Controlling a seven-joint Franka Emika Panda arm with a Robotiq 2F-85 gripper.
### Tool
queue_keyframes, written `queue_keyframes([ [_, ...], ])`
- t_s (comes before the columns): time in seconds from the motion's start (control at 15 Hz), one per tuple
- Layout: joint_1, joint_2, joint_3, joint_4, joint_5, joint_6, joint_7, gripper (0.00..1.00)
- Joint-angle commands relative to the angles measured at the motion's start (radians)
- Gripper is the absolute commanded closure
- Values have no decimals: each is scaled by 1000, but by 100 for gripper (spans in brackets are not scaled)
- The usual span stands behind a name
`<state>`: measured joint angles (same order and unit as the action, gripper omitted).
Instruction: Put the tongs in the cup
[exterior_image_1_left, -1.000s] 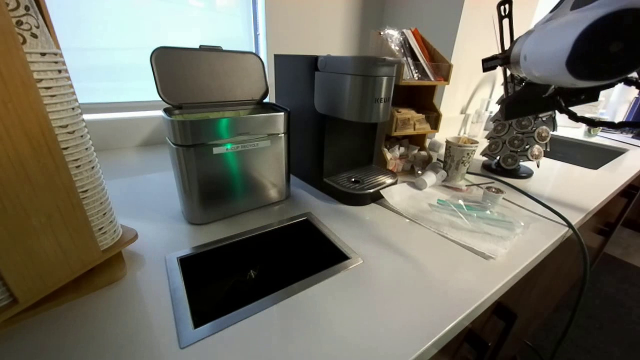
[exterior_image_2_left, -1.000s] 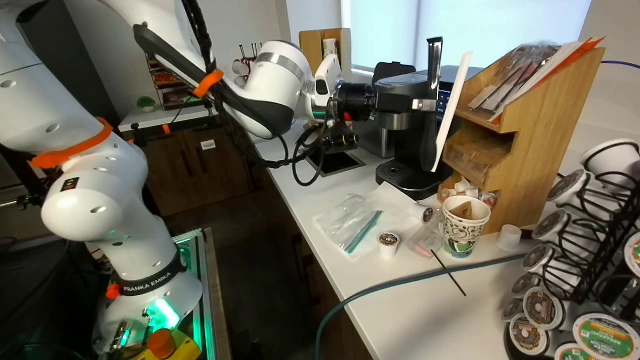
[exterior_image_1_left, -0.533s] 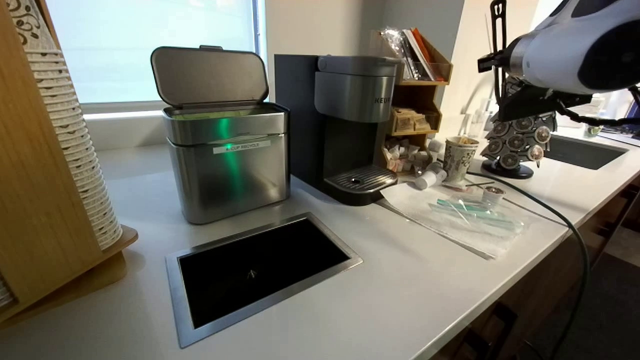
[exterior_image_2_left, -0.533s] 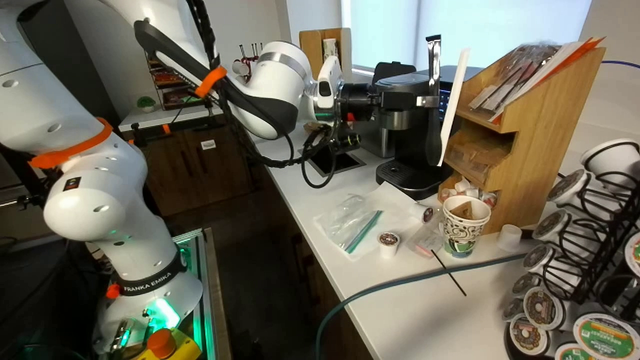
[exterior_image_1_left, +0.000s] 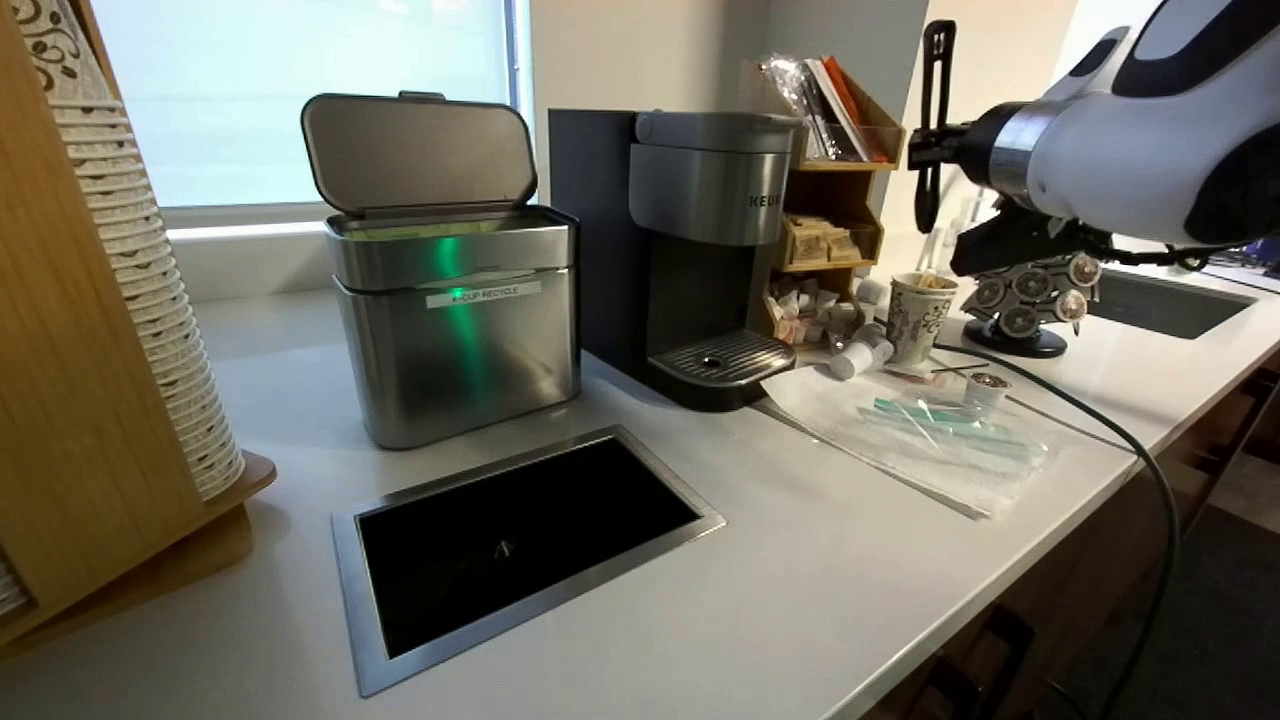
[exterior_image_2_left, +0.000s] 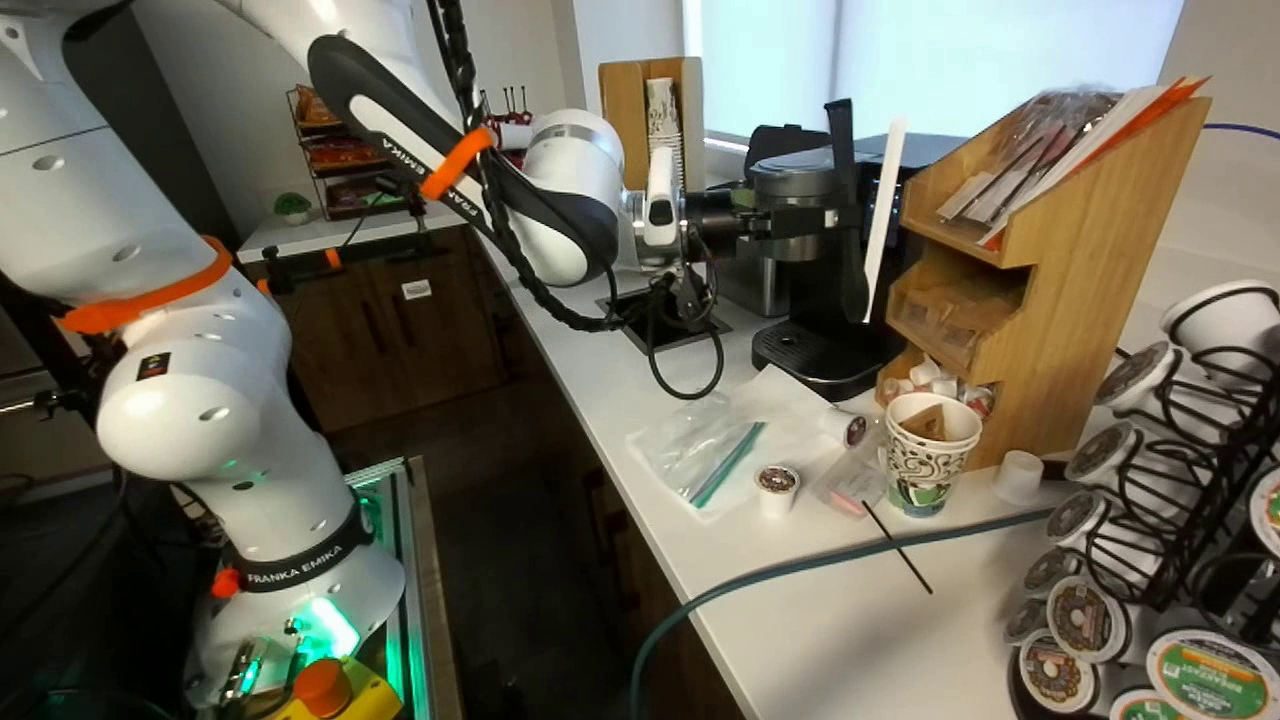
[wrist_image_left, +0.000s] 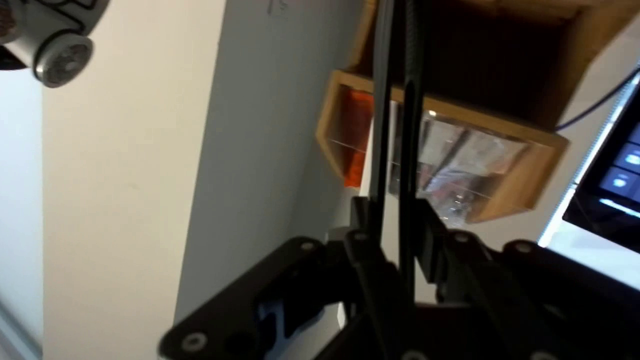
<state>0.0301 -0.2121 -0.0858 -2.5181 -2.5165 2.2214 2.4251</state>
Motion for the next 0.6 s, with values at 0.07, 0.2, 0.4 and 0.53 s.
queue_keyframes([
  [0.07,44,-6,41,-45,10,0,33,94],
  [0.2,33,-7,33,-60,-6,-15,26,94],
  [0.4,6,-20,8,-98,-3,-59,30,94],
  [0.53,-18,-23,-18,-125,-3,-92,52,94],
])
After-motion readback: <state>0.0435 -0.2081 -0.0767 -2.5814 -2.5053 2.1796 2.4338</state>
